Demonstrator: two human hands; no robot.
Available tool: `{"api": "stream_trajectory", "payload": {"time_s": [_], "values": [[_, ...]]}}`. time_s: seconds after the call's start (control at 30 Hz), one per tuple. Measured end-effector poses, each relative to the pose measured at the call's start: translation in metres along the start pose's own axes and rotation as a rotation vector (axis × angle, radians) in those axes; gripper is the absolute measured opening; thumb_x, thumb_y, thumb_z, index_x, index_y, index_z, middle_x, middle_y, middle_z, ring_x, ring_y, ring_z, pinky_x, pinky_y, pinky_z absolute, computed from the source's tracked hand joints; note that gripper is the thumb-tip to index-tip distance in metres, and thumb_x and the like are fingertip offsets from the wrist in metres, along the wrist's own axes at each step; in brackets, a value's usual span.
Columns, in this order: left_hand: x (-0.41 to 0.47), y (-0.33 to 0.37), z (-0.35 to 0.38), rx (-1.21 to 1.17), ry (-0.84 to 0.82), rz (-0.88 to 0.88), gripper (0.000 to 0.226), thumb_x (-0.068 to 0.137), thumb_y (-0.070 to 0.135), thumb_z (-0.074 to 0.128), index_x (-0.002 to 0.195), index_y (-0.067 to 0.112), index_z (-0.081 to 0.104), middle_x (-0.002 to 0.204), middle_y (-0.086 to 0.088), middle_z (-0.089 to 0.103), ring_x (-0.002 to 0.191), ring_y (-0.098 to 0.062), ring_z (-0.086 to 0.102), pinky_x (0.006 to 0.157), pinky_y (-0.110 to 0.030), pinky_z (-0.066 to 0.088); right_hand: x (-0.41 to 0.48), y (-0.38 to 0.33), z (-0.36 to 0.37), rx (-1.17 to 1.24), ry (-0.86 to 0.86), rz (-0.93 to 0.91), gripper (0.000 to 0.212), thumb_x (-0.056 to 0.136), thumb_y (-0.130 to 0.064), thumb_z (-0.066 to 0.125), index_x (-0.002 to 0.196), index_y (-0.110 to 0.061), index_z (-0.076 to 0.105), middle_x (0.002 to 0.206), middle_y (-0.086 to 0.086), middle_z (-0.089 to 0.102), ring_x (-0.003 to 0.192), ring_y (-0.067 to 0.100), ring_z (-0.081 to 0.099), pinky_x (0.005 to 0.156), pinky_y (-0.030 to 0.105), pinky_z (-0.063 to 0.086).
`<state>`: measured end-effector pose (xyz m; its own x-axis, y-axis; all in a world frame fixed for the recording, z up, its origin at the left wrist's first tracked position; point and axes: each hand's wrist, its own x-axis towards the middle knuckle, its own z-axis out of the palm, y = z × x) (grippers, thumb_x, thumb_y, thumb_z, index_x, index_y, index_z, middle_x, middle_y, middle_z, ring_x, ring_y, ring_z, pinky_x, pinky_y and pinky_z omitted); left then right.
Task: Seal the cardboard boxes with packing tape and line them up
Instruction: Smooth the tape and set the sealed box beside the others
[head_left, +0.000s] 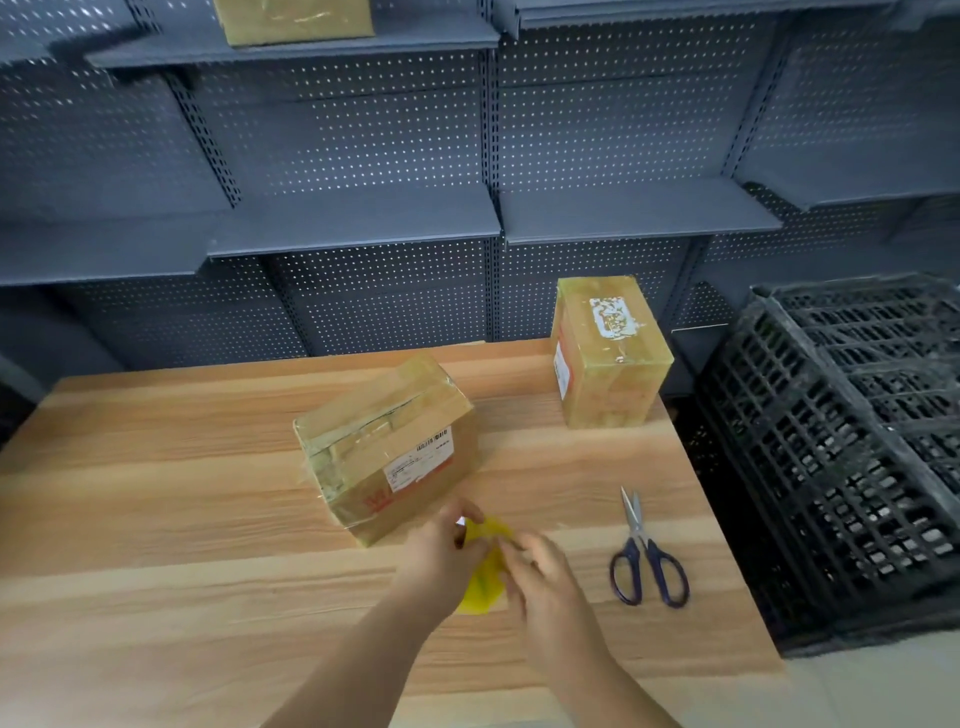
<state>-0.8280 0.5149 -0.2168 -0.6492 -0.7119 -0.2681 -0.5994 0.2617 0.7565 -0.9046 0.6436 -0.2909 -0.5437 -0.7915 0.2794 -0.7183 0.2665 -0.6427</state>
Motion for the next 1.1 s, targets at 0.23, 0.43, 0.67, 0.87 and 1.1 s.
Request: {"api": "stream_trajectory", "payload": {"time_s": [0.23,0.43,0.67,0.87,1.1], "values": [[0.052,-0.009,0.048,0.688,-0.227,0.146,0.040,0.100,0.016,0.040,0.139,0.023,0.040,0.127,-0.008,0.052,0.108,-0.031,0.057,0.071,-0.034,0.045,-0.057,0.041,-0.025,0.285,-0.069,0.615,0.069,0.087,-0.069,0.037,0.145,-0.033,0.028,0.133,-0.026,0.038,0.124,0.009,0.052,0.085,-0.002,0.038],[0.054,-0.026,0.087,0.817,-0.368,0.340,0.062,0.096,0.039,0.052,0.149,0.039,0.022,0.146,-0.001,0.037,0.137,-0.027,0.030,0.113,-0.041,0.024,-0.035,0.047,-0.050,0.227,0.087,0.672,0.025,0.097,-0.030,0.053,0.119,-0.025,0.063,0.113,-0.017,0.060,0.109,-0.002,0.057,0.086,0.015,0.048],[-0.008,-0.091,0.026,0.131,0.324,0.370,0.009,0.086,0.027,0.062,0.095,0.026,0.061,0.085,0.013,0.061,0.083,-0.009,0.055,0.069,-0.026,0.049,0.063,-0.019,-0.022,0.346,0.004,0.488,0.014,0.099,-0.028,0.053,0.098,-0.029,0.067,0.096,-0.020,0.068,0.093,0.002,0.062,0.079,0.021,0.046],[-0.021,-0.137,-0.060,-0.375,0.519,-0.317,0.040,0.084,0.041,0.072,0.119,0.031,0.053,0.114,0.015,0.057,0.101,-0.004,0.055,0.084,-0.028,0.047,0.115,-0.062,0.058,0.303,-0.630,0.457,0.030,0.083,-0.053,0.069,0.106,-0.037,0.060,0.106,-0.018,0.066,0.098,0.003,0.063,0.086,0.031,0.052],[0.010,-0.129,-0.085,-0.686,0.397,-0.245,0.029,0.082,0.035,0.076,0.105,0.020,0.067,0.100,0.004,0.071,0.100,-0.012,0.065,0.091,-0.028,0.050,0.121,-0.081,0.091,0.671,-0.591,0.595,0.007,0.091,-0.024,0.068,0.097,-0.022,0.072,0.099,0.000,0.074,0.094,0.017,0.068,0.074,0.028,0.055]]}}
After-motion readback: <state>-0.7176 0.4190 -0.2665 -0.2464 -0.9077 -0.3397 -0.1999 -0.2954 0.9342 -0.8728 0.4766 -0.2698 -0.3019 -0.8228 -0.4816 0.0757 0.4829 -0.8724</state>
